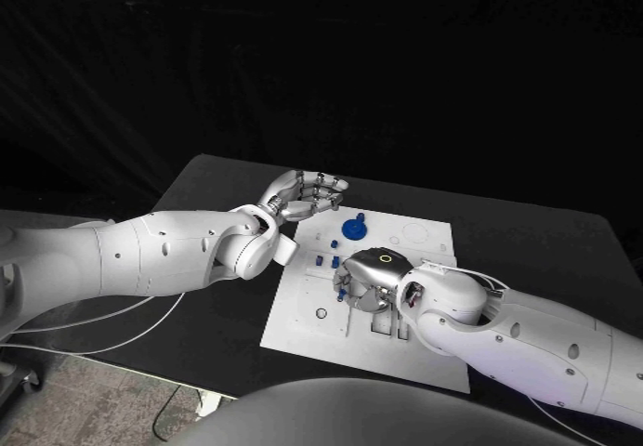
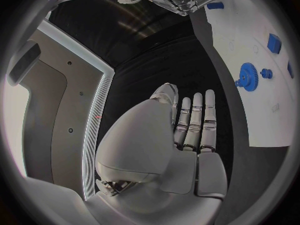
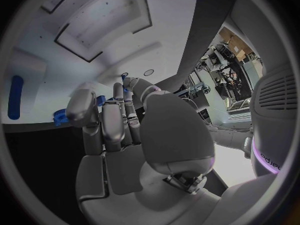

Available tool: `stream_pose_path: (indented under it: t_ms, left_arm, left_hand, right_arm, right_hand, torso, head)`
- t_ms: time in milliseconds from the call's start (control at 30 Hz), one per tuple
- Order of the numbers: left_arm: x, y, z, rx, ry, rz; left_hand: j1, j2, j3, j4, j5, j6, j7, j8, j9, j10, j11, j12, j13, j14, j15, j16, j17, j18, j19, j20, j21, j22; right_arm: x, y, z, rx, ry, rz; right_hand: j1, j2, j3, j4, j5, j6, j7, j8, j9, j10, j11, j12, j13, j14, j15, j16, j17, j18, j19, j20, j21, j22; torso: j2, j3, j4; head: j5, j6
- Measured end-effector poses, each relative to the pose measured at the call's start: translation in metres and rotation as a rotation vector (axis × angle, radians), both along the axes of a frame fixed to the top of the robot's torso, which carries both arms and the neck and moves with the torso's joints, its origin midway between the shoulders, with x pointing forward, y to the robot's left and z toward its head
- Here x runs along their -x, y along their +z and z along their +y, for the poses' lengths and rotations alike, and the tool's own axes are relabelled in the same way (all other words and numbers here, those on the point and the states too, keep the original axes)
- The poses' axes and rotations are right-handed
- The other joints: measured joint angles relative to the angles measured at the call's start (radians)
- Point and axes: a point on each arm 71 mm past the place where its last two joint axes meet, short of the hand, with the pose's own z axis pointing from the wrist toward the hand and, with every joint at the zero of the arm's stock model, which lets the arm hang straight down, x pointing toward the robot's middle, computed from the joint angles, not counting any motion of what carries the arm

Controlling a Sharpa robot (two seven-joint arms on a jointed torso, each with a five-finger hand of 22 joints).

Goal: Assemble the parts on the task board

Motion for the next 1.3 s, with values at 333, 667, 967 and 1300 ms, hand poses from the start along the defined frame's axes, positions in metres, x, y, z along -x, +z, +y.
stream_pose_path:
  t_ms: [333,667,967,1300]
  left_arm:
    - [-0.0003,-0.001,-0.0001,0.0,-0.001,0.003]
    - [-0.0007,-0.0021,-0.001,0.001,-0.003,0.006]
    - [-0.0011,-0.0031,-0.001,0.002,-0.003,0.01]
    - [-0.0016,-0.0039,-0.0007,0.004,-0.001,0.014]
  left_hand:
    - [0.0,0.0,0.0,0.0,0.0,0.0,0.0,0.0,0.0,0.0,0.0,0.0,0.0,0.0,0.0,0.0,0.0,0.0,0.0,0.0,0.0,0.0]
    - [0.0,0.0,0.0,0.0,0.0,0.0,0.0,0.004,-0.001,0.0,0.0,0.0,-0.002,0.0,0.0,0.0,-0.001,0.0,0.0,0.0,0.0,0.001]
    - [0.004,0.004,0.0,0.0,0.0,0.0,0.0,0.004,-0.003,0.0,0.0,0.0,-0.004,0.0,0.0,0.0,-0.001,0.0,0.0,0.0,0.0,0.005]
    - [0.005,0.005,0.0,0.0,0.0,0.0,0.0,0.004,-0.003,0.0,0.0,0.0,-0.006,0.0,0.0,0.0,-0.002,0.0,0.0,0.0,0.0,0.006]
  right_arm:
    - [0.0013,-0.0024,-0.0012,0.008,0.001,0.008]
    - [0.0022,-0.0026,0.0004,0.011,0.006,0.011]
    - [0.0036,-0.0045,0.0022,0.019,0.012,0.019]
    - [0.0008,-0.0067,-0.0075,0.032,-0.005,0.02]
  right_hand:
    - [0.0,0.0,0.0,0.0,0.006,-0.002,-0.001,-0.003,0.0,0.0,0.0,0.0,-0.001,-0.004,0.004,-0.008,-0.008,0.0,-0.004,0.004,-0.01,0.0]
    - [0.0,0.0,0.003,-0.003,-0.014,-0.009,0.006,-0.02,-0.006,-0.004,0.004,-0.004,-0.003,-0.011,0.011,-0.018,-0.018,0.0,-0.013,0.005,-0.025,0.001]
    - [-0.033,-0.033,-0.014,0.014,-0.201,-0.125,0.002,-0.121,-0.063,-0.098,0.033,-0.038,-0.013,-0.058,0.026,-0.062,-0.068,0.0,-0.062,0.021,-0.113,0.001]
    - [-0.045,-0.047,-0.103,0.05,-0.307,-0.198,-0.038,-0.177,-0.119,-0.279,0.058,-0.027,0.012,-0.129,0.036,-0.118,-0.14,0.016,-0.126,0.032,-0.247,0.0]
  torso:
    - [0.0,-0.0003,0.0002]
    - [-0.001,-0.0006,0.0001]
    - [-0.001,-0.0005,0.0005]
    - [-0.001,-0.0005,0.0012]
  head:
    - [0.002,0.0]
    - [0.0,0.0]
    - [-0.003,0.0]
    - [-0.003,0.0]
